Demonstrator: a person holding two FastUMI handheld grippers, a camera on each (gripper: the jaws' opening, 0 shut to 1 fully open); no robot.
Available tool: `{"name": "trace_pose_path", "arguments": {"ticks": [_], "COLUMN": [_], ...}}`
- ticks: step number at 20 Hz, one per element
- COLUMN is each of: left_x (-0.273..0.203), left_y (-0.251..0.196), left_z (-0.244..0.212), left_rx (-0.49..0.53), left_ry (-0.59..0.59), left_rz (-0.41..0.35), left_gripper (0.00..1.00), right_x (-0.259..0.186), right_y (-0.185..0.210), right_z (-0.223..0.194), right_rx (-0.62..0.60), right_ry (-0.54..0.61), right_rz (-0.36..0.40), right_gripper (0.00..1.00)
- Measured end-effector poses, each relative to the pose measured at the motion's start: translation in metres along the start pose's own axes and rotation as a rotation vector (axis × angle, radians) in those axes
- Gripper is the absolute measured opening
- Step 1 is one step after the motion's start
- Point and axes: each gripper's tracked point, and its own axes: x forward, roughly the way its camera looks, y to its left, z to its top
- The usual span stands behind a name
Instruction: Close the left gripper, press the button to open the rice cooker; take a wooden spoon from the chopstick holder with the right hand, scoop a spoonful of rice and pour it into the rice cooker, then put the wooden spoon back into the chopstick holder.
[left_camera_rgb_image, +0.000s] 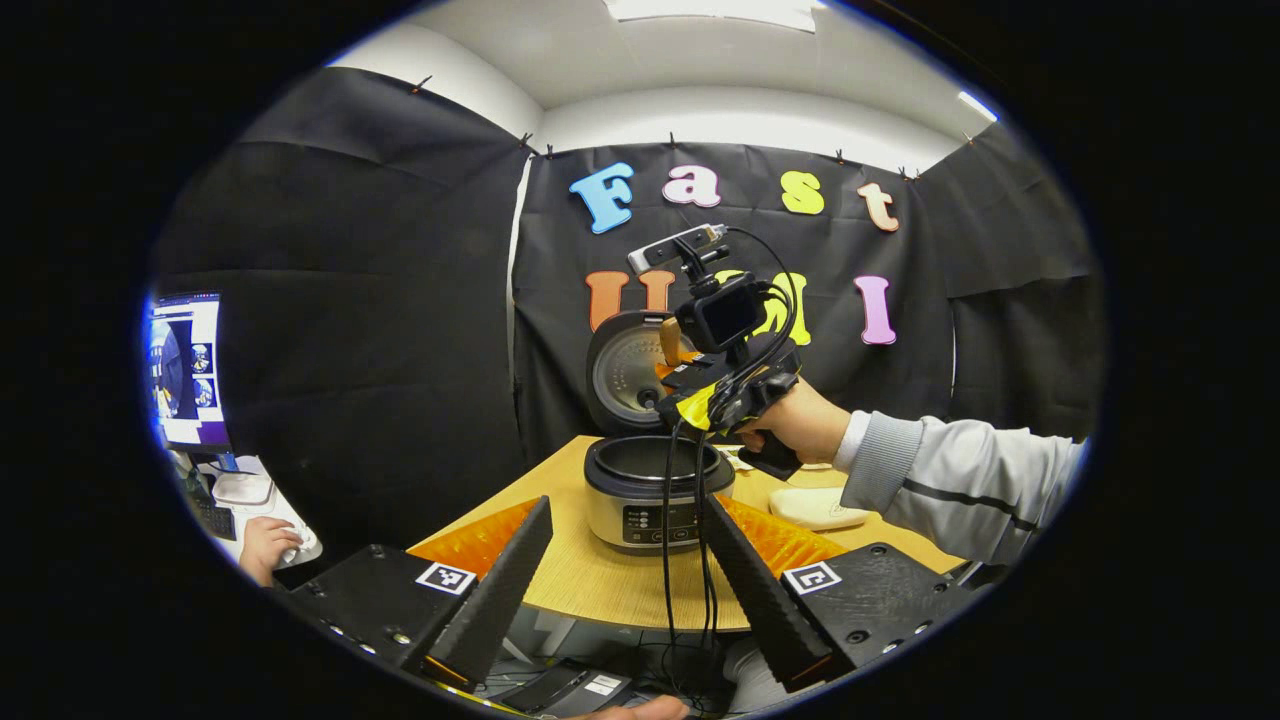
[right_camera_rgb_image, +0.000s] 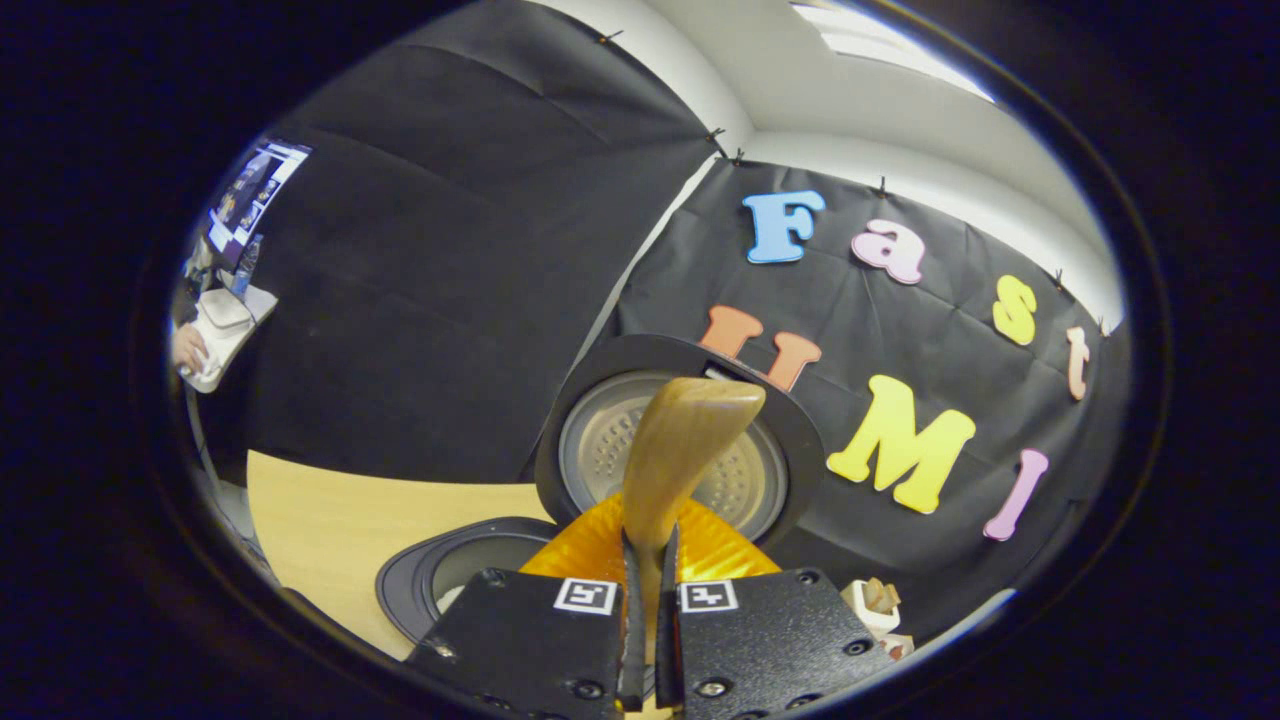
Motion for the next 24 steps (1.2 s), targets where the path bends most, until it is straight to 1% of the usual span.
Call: {"name": "trace_pose_path", "arguments": {"ticks": [4, 7, 10, 12, 15, 17, 20, 24], "left_x": [0.001, 0.005, 0.008, 0.012, 0.021, 0.021, 0.028, 0.037], "left_y": [0.001, 0.008, 0.003, -0.003, -0.007, -0.02, -0.033, -0.05], "left_z": [-0.001, -0.005, -0.004, -0.003, -0.004, 0.0, 0.001, 0.005], "left_rx": [0.002, 0.008, -0.005, -0.015, -0.038, -0.041, -0.044, -0.036], "left_ry": [0.003, 0.009, 0.017, 0.017, 0.017, 0.016, 0.025, 0.02], "left_rz": [0.007, 0.046, 0.051, 0.041, 0.021, 0.012, 0.003, -0.007], "left_gripper": [0.96, 0.96, 0.96, 0.96, 0.96, 0.96, 0.96, 0.95], "right_x": [-0.005, -0.022, -0.05, -0.059, -0.077, -0.094, -0.117, -0.152], "right_y": [-0.01, -0.023, -0.059, -0.078, -0.101, -0.124, -0.166, -0.222], "right_z": [0.004, 0.008, 0.012, 0.009, 0.006, 0.003, -0.004, -0.019], "right_rx": [0.062, 0.143, 0.183, 0.222, 0.271, 0.292, 0.347, 0.39], "right_ry": [-0.005, -0.011, -0.03, -0.024, -0.011, -0.019, -0.027, -0.029], "right_rz": [-0.011, -0.021, -0.06, -0.086, -0.097, -0.111, -0.147, -0.207], "right_gripper": [0.1, 0.1, 0.1, 0.1, 0.1, 0.1, 0.1, 0.1]}}
